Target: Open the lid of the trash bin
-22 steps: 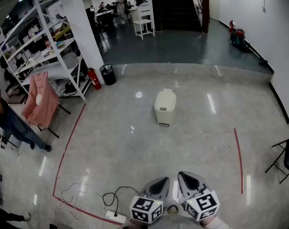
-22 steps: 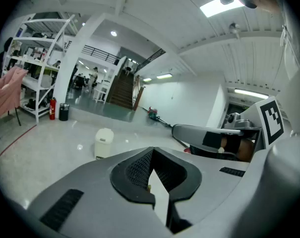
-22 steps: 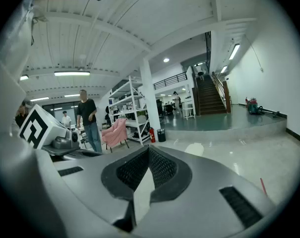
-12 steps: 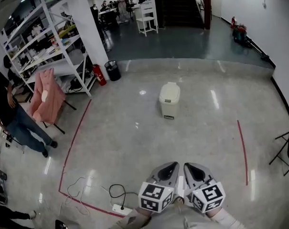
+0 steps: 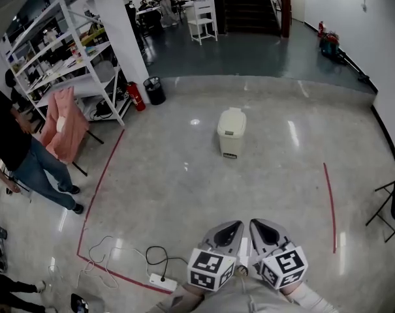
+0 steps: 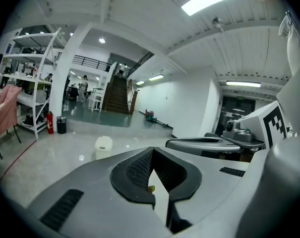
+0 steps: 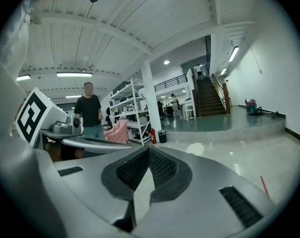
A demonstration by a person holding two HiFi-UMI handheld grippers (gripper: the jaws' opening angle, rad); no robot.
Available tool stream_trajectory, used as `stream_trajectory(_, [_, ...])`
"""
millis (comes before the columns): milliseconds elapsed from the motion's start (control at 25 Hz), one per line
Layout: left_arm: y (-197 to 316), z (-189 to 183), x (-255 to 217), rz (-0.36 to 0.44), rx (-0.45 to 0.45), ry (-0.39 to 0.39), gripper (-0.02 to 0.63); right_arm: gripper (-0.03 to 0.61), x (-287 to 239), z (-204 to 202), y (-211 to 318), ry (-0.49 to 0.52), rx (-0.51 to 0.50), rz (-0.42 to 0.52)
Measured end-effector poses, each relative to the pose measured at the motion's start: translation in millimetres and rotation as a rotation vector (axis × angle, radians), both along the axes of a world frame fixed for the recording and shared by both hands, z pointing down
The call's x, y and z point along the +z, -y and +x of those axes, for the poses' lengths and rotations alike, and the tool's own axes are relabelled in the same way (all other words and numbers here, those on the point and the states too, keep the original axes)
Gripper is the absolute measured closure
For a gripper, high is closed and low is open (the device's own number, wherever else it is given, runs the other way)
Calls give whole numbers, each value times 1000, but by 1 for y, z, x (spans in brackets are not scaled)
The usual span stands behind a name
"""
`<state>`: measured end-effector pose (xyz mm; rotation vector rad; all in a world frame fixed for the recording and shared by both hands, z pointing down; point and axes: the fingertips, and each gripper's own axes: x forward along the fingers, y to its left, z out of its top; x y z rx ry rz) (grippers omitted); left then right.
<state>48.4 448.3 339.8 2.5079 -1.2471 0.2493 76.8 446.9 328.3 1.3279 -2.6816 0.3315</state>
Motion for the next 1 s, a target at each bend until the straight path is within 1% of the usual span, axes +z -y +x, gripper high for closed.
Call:
stream_trajectory(120, [-1, 0, 3, -1, -11, 9, 609, 578, 0, -1, -2, 22, -25, 2])
stream_trajectory(240, [3, 1, 5, -5, -19, 23, 609, 579, 0, 3, 1, 13, -28, 0])
stream_trajectory(400, [12, 4, 5, -28, -32, -2, 609, 579, 4, 9, 6, -2, -31, -21])
stream_trajectory(520, [25, 8, 6, -33, -36, -3, 609, 580, 7, 12, 17, -7, -41, -33])
stream_trajectory(760, [70, 16, 10, -35, -38, 5, 609, 578, 12, 24, 60, -18, -42, -34])
stream_trajectory(1000, [140, 7, 10, -13, -43, 5, 609, 578, 19, 20, 127, -23, -26, -32])
